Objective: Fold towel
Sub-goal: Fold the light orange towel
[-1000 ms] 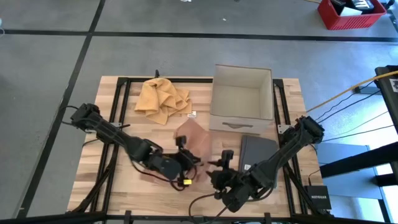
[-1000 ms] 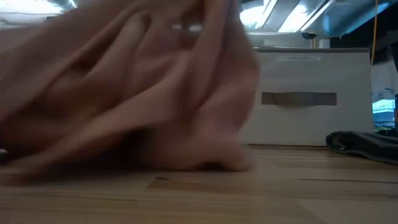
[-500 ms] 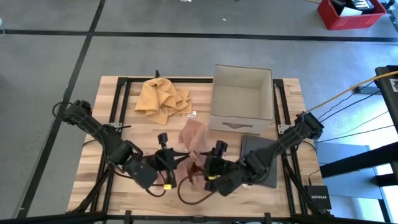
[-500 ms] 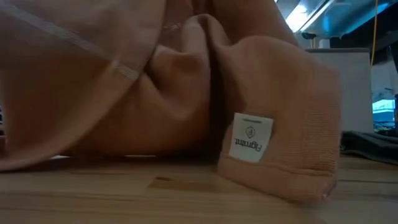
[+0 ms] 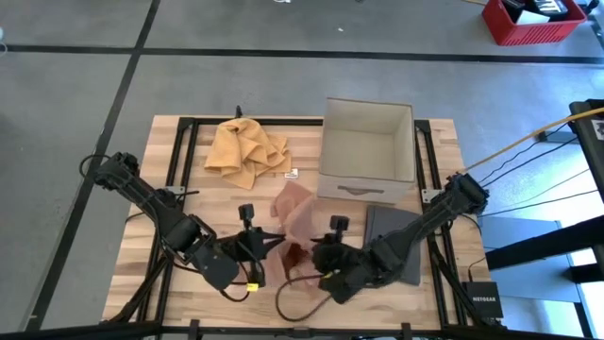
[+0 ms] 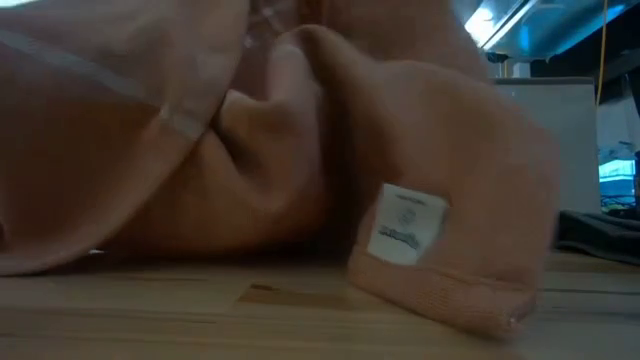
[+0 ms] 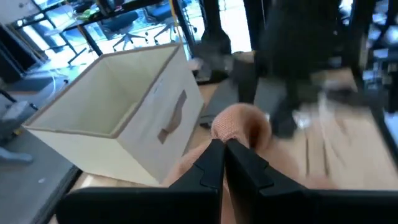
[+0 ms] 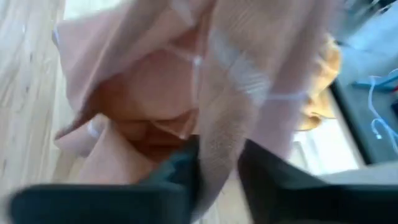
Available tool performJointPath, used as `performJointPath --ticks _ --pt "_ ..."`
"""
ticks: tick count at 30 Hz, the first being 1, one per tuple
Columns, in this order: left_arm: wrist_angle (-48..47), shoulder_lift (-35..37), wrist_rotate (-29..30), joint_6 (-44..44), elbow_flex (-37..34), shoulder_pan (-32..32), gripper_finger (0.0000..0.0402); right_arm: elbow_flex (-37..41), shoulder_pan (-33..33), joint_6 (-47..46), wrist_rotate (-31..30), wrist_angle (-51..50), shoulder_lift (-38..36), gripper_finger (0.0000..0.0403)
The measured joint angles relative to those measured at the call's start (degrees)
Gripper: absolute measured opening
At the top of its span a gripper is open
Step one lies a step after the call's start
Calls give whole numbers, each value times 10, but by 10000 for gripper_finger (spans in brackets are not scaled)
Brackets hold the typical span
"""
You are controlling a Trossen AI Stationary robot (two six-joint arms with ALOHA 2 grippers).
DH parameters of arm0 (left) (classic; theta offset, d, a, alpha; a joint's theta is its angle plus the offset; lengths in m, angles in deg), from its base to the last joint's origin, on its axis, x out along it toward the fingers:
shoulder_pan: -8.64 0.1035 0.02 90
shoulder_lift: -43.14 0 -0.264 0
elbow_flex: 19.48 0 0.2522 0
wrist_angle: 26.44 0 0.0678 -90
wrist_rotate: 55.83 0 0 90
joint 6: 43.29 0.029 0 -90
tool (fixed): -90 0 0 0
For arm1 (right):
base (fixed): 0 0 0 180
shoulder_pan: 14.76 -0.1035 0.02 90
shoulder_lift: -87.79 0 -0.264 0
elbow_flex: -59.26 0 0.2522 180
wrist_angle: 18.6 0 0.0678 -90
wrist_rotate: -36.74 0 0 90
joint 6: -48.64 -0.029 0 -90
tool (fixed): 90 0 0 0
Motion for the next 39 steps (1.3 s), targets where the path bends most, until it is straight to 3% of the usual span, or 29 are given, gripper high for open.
performJointPath --ticks 1,3,6,13,19,25,27,30,34,37,39 --pt "-13 0 -1 7 0 -5 7 -7 -7 -1 -17 -7 -8 39" --pt "-43 0 -12 8 0 -12 7 -13 -22 0 -61 -13 -22 14" --pt "-101 0 -39 -12 0 -20 7 -13 -41 -3 -107 -5 -29 22" --pt "-186 -3 -58 -102 -4 -22 8 -13 -45 4 -95 30 -34 8" --pt "-241 -5 -59 -164 -14 -19 22 -10 -28 2 -17 44 -34 4" --pt "-345 -17 -60 -281 -14 -12 94 23 6 -2 69 91 -25 3" --pt "-340 -23 -68 -294 -14 -10 117 47 23 0 103 110 -25 3" --pt "-269 -27 -99 -246 -14 -9 137 85 53 13 175 173 -23 2" --pt "-163 -54 -120 -139 -13 -6 145 141 89 44 317 315 -22 1" --pt "-151 -90 -170 -114 -14 0 142 180 108 59 408 398 -22 1" --pt "-164 -114 -203 -130 -14 0 139 203 120 60 439 455 -17 1"
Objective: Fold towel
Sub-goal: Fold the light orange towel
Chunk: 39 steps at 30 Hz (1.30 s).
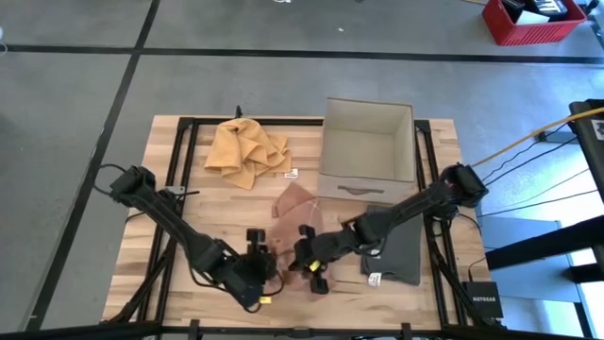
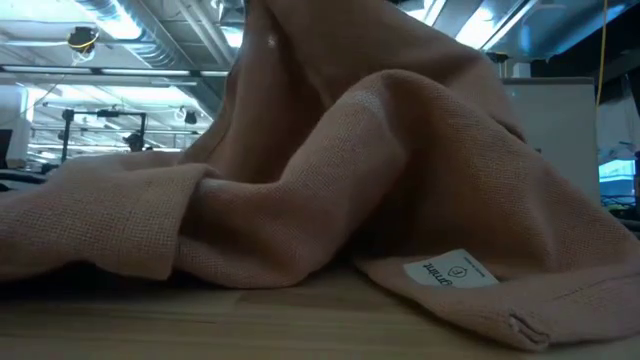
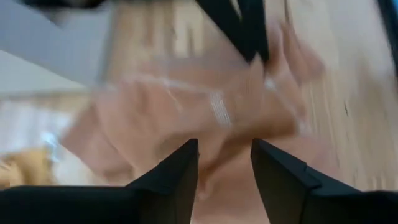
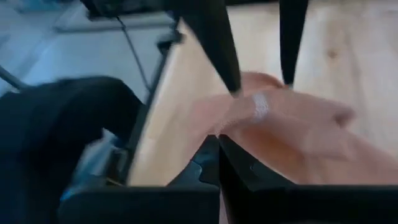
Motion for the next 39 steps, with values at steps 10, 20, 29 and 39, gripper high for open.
performJointPath --ticks 10,20,29,39 --pt "-158 -20 -37 -155 -1 -23 131 23 85 -22 -99 97 58 37" --pt "-79 -16 -19 -89 0 -16 131 -75 96 -44 78 -213 -30 211" --pt "-20 -52 36 42 0 18 131 -51 -100 -97 -203 -351 -68 283" --pt "-114 -112 -22 21 0 55 131 113 -176 -140 -474 -148 -6 282"
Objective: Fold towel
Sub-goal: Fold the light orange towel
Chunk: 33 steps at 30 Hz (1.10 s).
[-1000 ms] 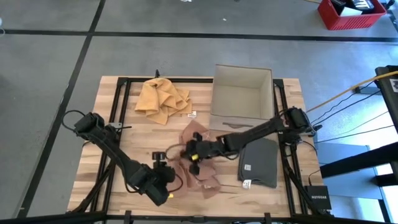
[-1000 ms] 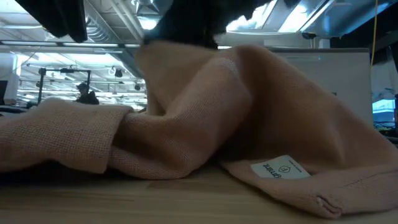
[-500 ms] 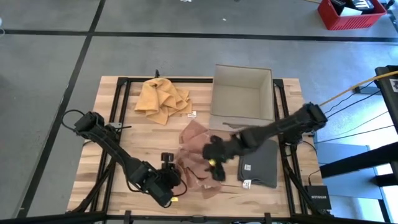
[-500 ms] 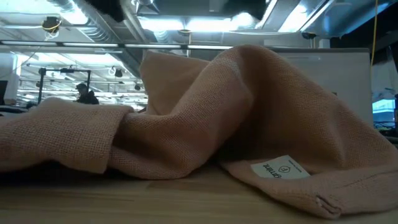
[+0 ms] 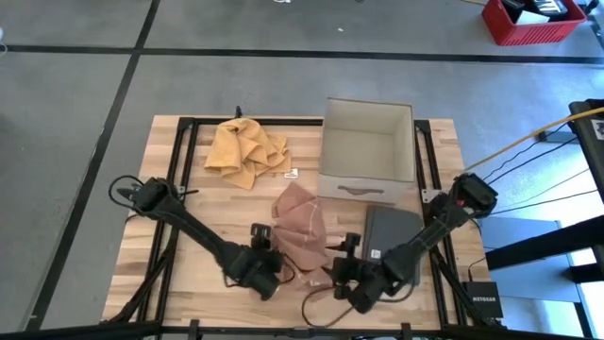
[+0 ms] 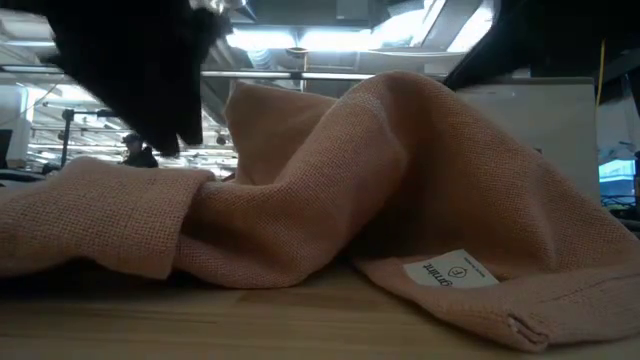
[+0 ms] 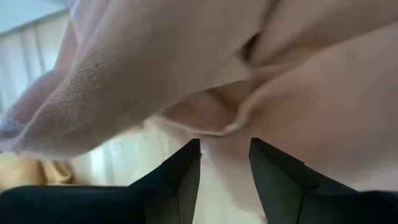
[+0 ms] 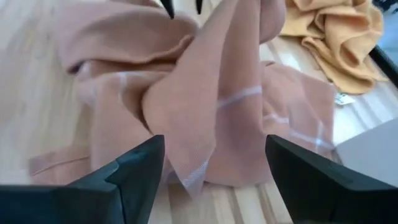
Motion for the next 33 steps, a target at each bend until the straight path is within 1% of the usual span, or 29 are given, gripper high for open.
performJointPath --ticks 2,6,9,11,14,16,20,22,24,29,31,33 --pt "4 -13 3 9 0 16 131 10 20 4 25 16 9 282" --pt "41 -33 4 39 0 41 131 12 57 -13 114 25 25 282" --pt "71 -26 9 63 4 44 131 12 69 -15 175 47 36 282" --pt "78 -18 25 68 15 37 131 12 69 -13 198 59 46 282" --pt "107 10 62 85 31 24 131 12 69 -9 202 72 53 282" --pt "149 28 86 107 34 16 131 12 69 -9 202 73 53 282" --pt "241 53 95 155 34 17 131 11 68 -9 202 81 53 282" --pt "267 58 99 165 34 23 131 11 68 -9 203 87 53 282" --pt "264 58 105 162 31 30 131 11 68 -9 209 87 53 282" --pt "234 57 116 126 -4 48 131 11 68 -9 213 85 53 282" --pt "233 57 118 115 -6 47 131 11 68 -9 215 84 53 282" --pt "231 62 118 119 -4 32 131 11 68 -9 216 84 53 282"
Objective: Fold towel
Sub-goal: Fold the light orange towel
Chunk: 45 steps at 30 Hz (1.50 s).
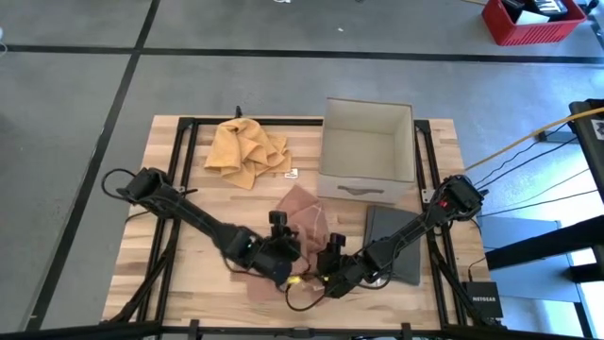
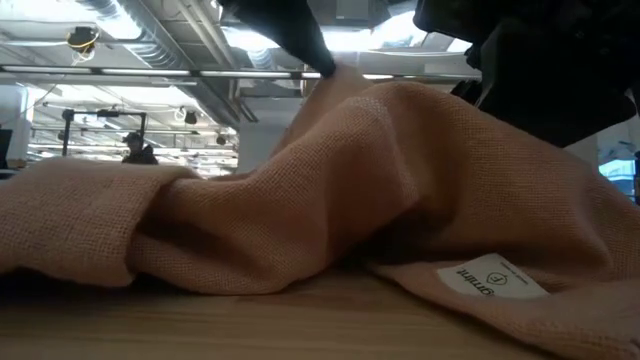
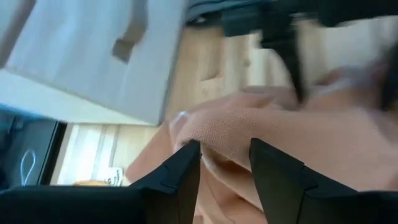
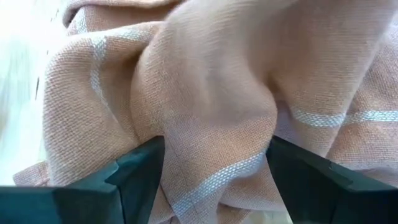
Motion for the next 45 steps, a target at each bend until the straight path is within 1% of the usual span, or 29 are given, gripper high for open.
performJointPath --ticks 4,8,13,16,22,24,28,35,37,40,43,45 --pt "-6 23 -5 32 6 -48 131 0 0 0 1 -1 0 282" --pt "-25 30 -6 27 7 -95 131 0 0 0 0 0 0 282" --pt "-117 -1 -14 30 5 -124 131 0 0 0 0 1 0 282" --pt "-136 -31 -15 92 -8 -119 131 0 0 0 -3 3 0 282" --pt "-73 -84 34 308 -30 -93 131 0 0 0 -10 4 0 282" --pt "-48 -95 56 356 -30 -87 131 0 0 0 -10 4 0 282" --pt "9 -110 62 414 -30 -78 131 0 0 0 -9 3 0 282" --pt "109 -112 62 491 -30 -80 131 0 0 -1 -9 3 0 282" --pt "111 -111 62 505 -30 -81 131 0 0 -1 -8 3 0 282" --pt "76 -111 62 499 -30 -82 131 0 0 -1 -4 3 0 282" --pt "70 -111 73 469 -30 -89 131 0 0 -2 -4 3 0 282" --pt "67 -111 75 420 -30 -98 131 0 0 -2 -3 3 0 282"
